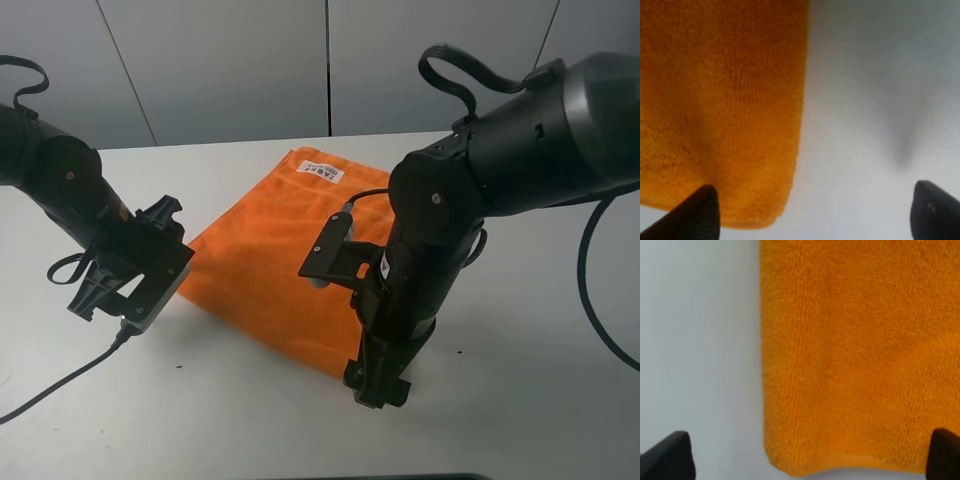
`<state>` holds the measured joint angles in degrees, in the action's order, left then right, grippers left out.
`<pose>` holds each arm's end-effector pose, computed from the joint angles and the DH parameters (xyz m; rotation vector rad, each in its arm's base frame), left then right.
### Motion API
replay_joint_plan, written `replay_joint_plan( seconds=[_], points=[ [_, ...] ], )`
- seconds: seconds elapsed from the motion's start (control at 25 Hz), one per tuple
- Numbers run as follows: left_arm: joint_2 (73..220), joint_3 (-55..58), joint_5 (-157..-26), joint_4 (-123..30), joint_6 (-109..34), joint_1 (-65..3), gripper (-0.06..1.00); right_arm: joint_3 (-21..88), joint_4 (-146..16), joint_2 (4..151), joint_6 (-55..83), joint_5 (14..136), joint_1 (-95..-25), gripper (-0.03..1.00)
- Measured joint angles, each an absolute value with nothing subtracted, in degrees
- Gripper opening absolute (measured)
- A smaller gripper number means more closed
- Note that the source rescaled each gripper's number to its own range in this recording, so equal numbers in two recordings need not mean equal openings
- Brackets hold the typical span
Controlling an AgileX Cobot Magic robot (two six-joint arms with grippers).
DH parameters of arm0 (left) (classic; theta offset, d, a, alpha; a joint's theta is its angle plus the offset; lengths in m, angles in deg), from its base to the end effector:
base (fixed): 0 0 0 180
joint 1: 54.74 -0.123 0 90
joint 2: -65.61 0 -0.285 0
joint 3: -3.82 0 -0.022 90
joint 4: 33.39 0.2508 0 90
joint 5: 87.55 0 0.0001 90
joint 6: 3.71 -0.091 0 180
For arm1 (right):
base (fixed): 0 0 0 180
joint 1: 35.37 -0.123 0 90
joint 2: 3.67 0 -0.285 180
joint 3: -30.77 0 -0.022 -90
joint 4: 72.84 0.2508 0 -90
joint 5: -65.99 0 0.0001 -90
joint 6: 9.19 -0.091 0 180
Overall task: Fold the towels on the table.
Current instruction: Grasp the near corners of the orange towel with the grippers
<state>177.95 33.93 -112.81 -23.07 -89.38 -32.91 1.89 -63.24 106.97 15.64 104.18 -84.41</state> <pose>0.2796 -0.1045 0.1126 2.5459 1.5796 0.2900 0.1792 0.2207 0.1228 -1.7092 2.6102 0.1751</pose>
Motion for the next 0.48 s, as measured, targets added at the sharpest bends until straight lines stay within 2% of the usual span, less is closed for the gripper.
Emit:
replay_joint_plan(
  seconds=[0.48],
  points=[
    [178.0, 33.9, -112.1, -22.8, -90.0, -32.9, 0.99, 2.0, -61.3, 110.5, 14.3, 104.1, -84.4, 1.00]
  ],
)
